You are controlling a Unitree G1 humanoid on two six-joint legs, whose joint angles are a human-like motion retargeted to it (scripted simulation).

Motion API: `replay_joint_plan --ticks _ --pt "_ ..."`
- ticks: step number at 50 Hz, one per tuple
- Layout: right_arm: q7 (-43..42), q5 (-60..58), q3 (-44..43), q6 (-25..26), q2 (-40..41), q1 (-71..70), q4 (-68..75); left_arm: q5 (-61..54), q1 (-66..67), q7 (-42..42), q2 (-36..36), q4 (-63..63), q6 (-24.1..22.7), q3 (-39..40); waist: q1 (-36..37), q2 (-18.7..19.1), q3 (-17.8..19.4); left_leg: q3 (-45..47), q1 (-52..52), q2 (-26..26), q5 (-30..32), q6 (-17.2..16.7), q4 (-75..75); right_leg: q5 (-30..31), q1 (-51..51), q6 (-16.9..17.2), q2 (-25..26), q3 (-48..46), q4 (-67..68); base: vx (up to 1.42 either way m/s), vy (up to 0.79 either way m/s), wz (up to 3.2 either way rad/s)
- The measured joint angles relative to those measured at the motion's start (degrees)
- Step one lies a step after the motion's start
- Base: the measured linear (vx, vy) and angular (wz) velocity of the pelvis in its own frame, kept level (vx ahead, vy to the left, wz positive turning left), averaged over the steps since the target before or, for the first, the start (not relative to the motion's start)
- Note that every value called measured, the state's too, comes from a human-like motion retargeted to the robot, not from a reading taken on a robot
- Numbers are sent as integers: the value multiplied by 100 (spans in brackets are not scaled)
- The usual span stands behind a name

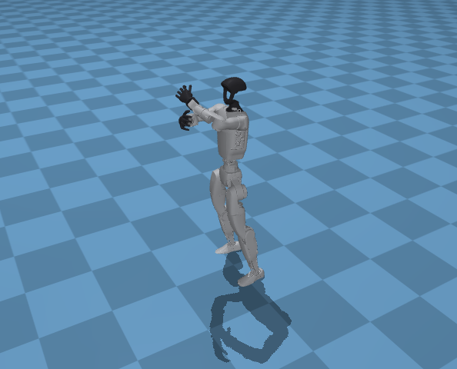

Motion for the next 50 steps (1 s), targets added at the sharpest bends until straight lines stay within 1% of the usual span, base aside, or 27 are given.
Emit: replay_joint_plan --ticks 16,24,32,33,35,39,42,45,48,50 --pt "-132 -81 -151 -71 -70 -69 73 99 -47 44 41 157 -30 149 -1 -16 51 21 40 -31 -10 0 -17 28 89 0 -19 13 -128 0 0 0" --pt "-111 -103 -438 -179 -201 -110 118 274 123 208 145 544 -171 637 13 5 66 58 52 -31 -11 6 -22 33 77 0 -17 50 -127 0 0 0" --pt "-206 53 -981 -440 -658 -7 157 302 456 639 494 1260 -434 1501 23 28 120 104 107 1 -18 -19 -27 9 77 0 14 81 -76 0 0 0" --pt "-246 18 -1080 -447 -765 37 158 359 529 719 534 1353 -435 1619 58 33 124 125 117 31 -22 -9 -25 -51 -23 0 33 102 111 0 0 0" --pt "-325 -39 -1237 -484 -938 121 217 471 674 797 680 1542 -430 1838 16 16 146 107 122 -20 -18 -23 -30 11 111 0 1 81 -111 0 0 0" --pt "-609 -480 -1628 -508 -1357 418 362 1099 1212 1018 943 1854 -345 2400 -21 0 296 94 222 -38 -22 -24 -41 1 226 0 -6 65 -129 0 0 0" --pt "-846 -927 -1985 -485 -1665 844 498 1736 1880 1165 1079 2039 -239 2944 -33 -30 402 91 282 -52 -30 -25 -41 -13 287 0 -16 64 -125 0 0 0" --pt "-1032 -1354 -2383 -436 -1931 1490 626 2342 2822 1277 1091 2213 -122 3652 -41 -64 525 89 342 -66 -37 -25 -41 -27 346 0 -28 64 -119 0 0 0" --pt "-1133 -1671 -2787 -365 -2098 2390 710 2687 4034 1377 880 2400 -31 4515 -48 -85 667 90 408 -76 -40 -25 -50 -43 405 0 -40 67 -111 0 0 0" --pt "-1165 -1809 -3050 -312 -2127 3087 772 2685 4862 1436 616 2583 1 5071 -50 -102 761 95 438 -79 -40 -25 -57 -53 429 0 -47 72 -108 0 0 0"
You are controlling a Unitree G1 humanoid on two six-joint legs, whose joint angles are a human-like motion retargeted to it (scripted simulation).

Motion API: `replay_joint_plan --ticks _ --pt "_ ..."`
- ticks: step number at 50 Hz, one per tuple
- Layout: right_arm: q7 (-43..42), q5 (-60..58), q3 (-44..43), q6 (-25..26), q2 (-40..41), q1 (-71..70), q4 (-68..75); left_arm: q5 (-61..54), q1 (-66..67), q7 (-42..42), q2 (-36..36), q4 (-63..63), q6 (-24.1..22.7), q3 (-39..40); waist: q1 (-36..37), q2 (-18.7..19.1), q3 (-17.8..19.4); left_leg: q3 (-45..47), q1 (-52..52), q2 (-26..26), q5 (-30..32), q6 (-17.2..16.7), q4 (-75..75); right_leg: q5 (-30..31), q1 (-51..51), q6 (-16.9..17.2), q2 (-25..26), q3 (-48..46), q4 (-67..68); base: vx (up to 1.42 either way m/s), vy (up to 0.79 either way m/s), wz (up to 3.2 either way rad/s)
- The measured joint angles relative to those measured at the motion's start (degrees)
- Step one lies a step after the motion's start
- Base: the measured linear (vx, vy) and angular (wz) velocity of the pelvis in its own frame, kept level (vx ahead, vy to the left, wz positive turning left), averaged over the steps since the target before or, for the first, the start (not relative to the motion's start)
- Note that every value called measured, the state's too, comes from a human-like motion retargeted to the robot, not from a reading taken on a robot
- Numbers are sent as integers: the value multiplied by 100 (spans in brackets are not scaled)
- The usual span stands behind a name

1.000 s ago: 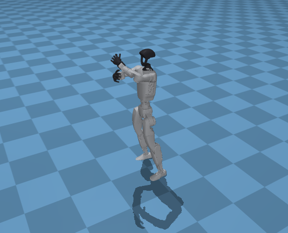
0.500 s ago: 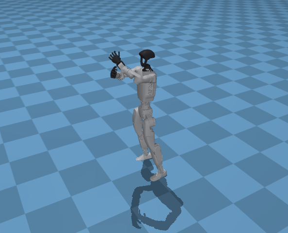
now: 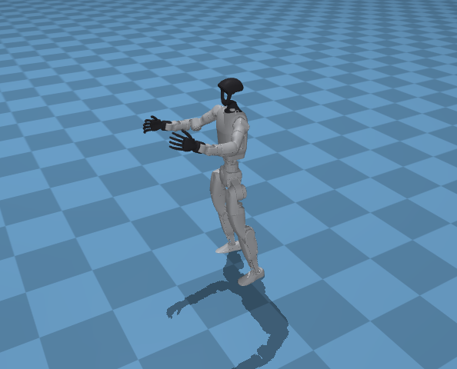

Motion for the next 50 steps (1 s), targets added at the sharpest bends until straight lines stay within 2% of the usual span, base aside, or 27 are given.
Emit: replay_joint_plan --ticks 8,12,18,23,25,33,45,50 --pt "-191 -377 -837 364 744 2835 855 -1361 2722 209 -1665 1439 219 1657 -11 -84 378 43 33 -36 22 44 -50 -30 -17 0 -53 42 9 0 0 0" --pt "-51 -759 -1245 630 1361 3806 1886 -1324 3514 143 -2335 2842 471 2192 -20 -113 521 67 -16 -58 35 70 -69 -34 -95 0 -72 73 20 0 0 0" --pt "-220 -1183 -1836 688 2126 4664 3465 -654 4582 254 -2956 4398 482 2312 -8 -169 687 119 -97 -58 55 102 -95 -12 -223 0 -64 130 17 0 0 0" --pt "-226 -1223 -2335 662 2539 5177 4071 -589 5294 299 -3457 4677 371 2468 59 -195 803 162 -133 -41 64 117 -97 -11 -315 0 -45 175 68 -1 -2 -8" --pt "-384 -1129 -2510 595 2626 5372 4104 -793 5552 321 -3661 4568 299 2534 -3 -164 958 100 -32 -46 27 106 -72 -3 -142 0 -59 118 15 0 3 14" --pt "-404 -781 -2579 567 2761 5469 3940 -1168 5683 329 -3936 4183 227 2434 99 -194 815 159 -203 -55 107 137 -118 44 -377 0 -49 189 23 0 0 0" --pt "126 -1715 -2073 483 2034 5066 3509 948 5332 75 -3434 3839 144 1494 10 -87 517 128 -313 -29 98 126 -63 74 -424 0 -22 168 -21 0 0 0" --pt "126 -1742 -2341 478 1858 5177 3638 931 5369 22 -3412 3754 86 1596 -4 -51 420 109 -340 -16 97 115 -55 71 -432 0 -10 142 -27 0 0 0"
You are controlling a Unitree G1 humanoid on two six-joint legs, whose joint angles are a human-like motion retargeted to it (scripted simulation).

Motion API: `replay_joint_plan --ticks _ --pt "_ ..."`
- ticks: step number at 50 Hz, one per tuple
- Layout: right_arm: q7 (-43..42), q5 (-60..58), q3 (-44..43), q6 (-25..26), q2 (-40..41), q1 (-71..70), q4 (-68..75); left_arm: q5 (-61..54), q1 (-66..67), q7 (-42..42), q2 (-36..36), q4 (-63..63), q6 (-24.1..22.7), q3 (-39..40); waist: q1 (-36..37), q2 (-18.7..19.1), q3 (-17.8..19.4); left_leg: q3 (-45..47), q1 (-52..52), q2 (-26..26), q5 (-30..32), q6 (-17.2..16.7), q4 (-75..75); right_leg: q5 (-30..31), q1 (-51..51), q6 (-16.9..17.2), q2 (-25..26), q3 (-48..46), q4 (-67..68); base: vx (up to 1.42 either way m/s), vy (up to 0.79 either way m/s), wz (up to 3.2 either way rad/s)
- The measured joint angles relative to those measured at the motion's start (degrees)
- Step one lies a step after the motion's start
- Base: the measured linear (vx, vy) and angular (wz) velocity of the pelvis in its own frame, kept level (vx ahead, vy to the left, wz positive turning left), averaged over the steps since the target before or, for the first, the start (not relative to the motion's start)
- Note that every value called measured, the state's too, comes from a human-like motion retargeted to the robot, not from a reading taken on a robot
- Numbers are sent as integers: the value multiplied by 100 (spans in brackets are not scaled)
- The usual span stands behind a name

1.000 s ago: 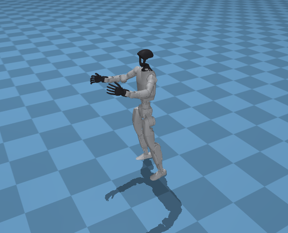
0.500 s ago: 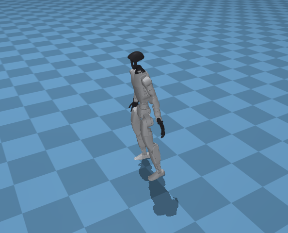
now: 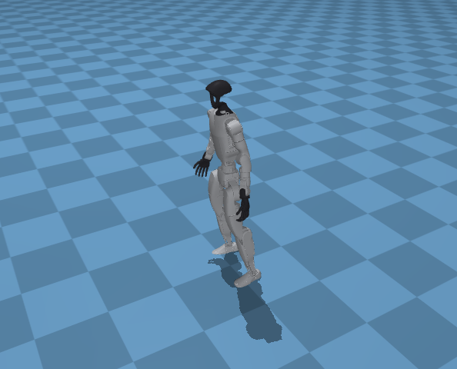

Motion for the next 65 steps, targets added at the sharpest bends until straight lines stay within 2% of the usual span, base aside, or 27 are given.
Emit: replay_joint_plan --ticks 10,12,15,17,24,30,32,34,39,45,49,53,57,65 --pt "-502 -80 -1393 177 -9 620 606 -626 343 65 -271 405 148 1091 71 49 -76 -31 -39 73 15 -65 2 -2 -21 0 74 -55 7 0 0 0" --pt "-469 -84 -1633 283 8 776 659 -535 598 -67 -330 173 348 1260 77 44 -87 -46 -53 77 19 -72 8 1 -23 0 75 -71 7 0 0 0" --pt "-634 -90 -1984 353 20 928 750 -536 848 50 -366 -18 384 1504 104 47 -111 -48 -71 100 32 -91 1 10 -41 0 100 -81 5 0 0 0" --pt "-756 -7 -2055 379 -12 971 816 -559 947 8 -324 -48 504 1481 111 47 -138 -54 -88 108 41 -87 1 19 -53 0 108 -87 -3 0 0 0" --pt "-1061 9 -2197 433 -172 728 997 -674 693 396 -178 126 489 1714 122 72 -201 -42 -98 127 58 -97 -9 39 -63 0 133 -76 -28 0 0 0" --pt "-1338 163 -1837 360 -332 -40 1196 -1032 -344 703 158 921 301 1851 133 91 -249 -23 -45 118 57 -84 -21 41 -16 0 129 -46 -56 0 0 0" --pt "-1221 184 -1597 285 -400 -389 1304 -1177 -683 531 337 1057 386 1747 105 68 -282 -56 -22 51 32 -21 -8 21 30 0 53 -56 -53 0 4 9" --pt "-1044 133 -1389 168 -501 -795 1456 -1282 -1052 324 597 1191 510 1570 62 35 -319 -117 4 -39 11 64 11 -9 90 0 -49 -84 -37 -1 7 19" --pt "-1003 268 -680 257 -856 -2096 1734 -1334 -2233 322 1600 1379 640 992 54 20 -420 -156 76 -84 16 100 10 -32 181 0 -101 -105 -28 0 0 0" --pt "-1503 177 453 324 -1237 -4109 1912 -1654 -4230 796 2981 1071 474 -26 61 8 -525 -198 162 -110 32 103 8 -57 280 0 -138 -140 3 0 0 0" --pt "-1483 176 1284 343 -1184 -5429 1841 -2010 -5802 698 3531 571 337 -903 72 11 -622 -214 186 -102 38 76 18 -58 316 0 -135 -161 14 0 0 0" --pt "-976 395 2062 335 -871 -6466 1475 -2341 -7338 229 3672 -80 288 -1885 94 34 -724 -220 184 -73 25 56 42 -204 246 0 -136 -197 189 0 0 0" --pt "-274 788 2797 255 -451 -7091 641 -2547 -8584 -459 3538 -930 256 -2882 111 58 -792 -231 163 -59 28 4 62 -44 327 0 -98 -190 17 0 0 0" --pt "467 1348 4142 -86 251 -7466 -1799 -3316 -9966 -1071 3104 -3331 -175 -4736 203 168 -887 -220 87 -24 7 -55 84 -19 254 0 -62 -185 13 0 0 0"
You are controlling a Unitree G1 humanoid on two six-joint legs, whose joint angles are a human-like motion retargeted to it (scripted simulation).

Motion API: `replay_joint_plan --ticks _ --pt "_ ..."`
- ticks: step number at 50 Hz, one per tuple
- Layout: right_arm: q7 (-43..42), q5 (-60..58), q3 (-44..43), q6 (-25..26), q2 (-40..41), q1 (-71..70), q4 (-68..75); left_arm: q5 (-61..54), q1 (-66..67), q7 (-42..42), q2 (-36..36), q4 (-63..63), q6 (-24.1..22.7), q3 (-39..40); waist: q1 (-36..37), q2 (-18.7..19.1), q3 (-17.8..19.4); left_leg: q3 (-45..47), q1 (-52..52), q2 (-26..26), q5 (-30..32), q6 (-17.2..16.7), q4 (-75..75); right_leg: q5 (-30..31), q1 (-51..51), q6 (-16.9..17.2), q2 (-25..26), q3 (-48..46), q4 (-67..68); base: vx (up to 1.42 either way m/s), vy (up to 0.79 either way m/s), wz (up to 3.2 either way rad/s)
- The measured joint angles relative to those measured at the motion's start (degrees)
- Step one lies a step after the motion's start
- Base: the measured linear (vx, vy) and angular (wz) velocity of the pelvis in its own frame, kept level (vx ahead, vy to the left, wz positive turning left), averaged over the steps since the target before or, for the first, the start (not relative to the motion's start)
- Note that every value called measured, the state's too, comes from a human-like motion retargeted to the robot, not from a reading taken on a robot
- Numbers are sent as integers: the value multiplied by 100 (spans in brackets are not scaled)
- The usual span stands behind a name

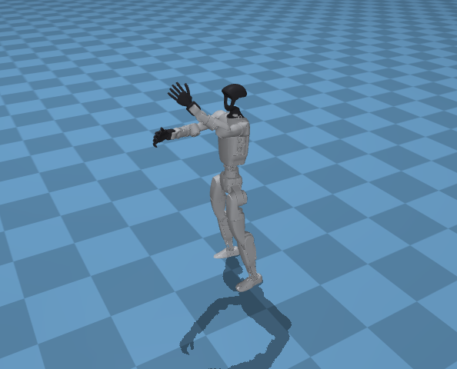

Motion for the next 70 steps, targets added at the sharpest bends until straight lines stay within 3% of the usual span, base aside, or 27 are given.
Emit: replay_joint_plan --ticks 7,13,32,70 --pt "564 -154 1015 9 275 -157 -1527 -372 -486 -527 -463 -1795 -170 -921 39 91 32 -6 -32 3 -20 -18 12 17 -16 0 8 -1 -22 0 0 0" --pt "581 -167 1479 40 309 -244 -2146 -235 -619 -362 -764 -2343 -234 -1290 23 127 50 -24 -72 -20 -21 0 17 20 -47 0 -14 -9 -18 0 0 0" --pt "684 656 1474 55 -31 -267 -2528 -833 -121 -615 -299 -2913 -6 -1780 -158 102 -44 -2 -189 1 7 -5 7 82 -164 0 16 12 -62 0 0 0" --pt "618 716 1365 20 -270 -394 -2578 -620 -163 -551 -234 -2741 -15 -1744 -221 116 -147 96 -98 21 -68 -9 2 5 -137 0 32 79 -37 0 0 0"
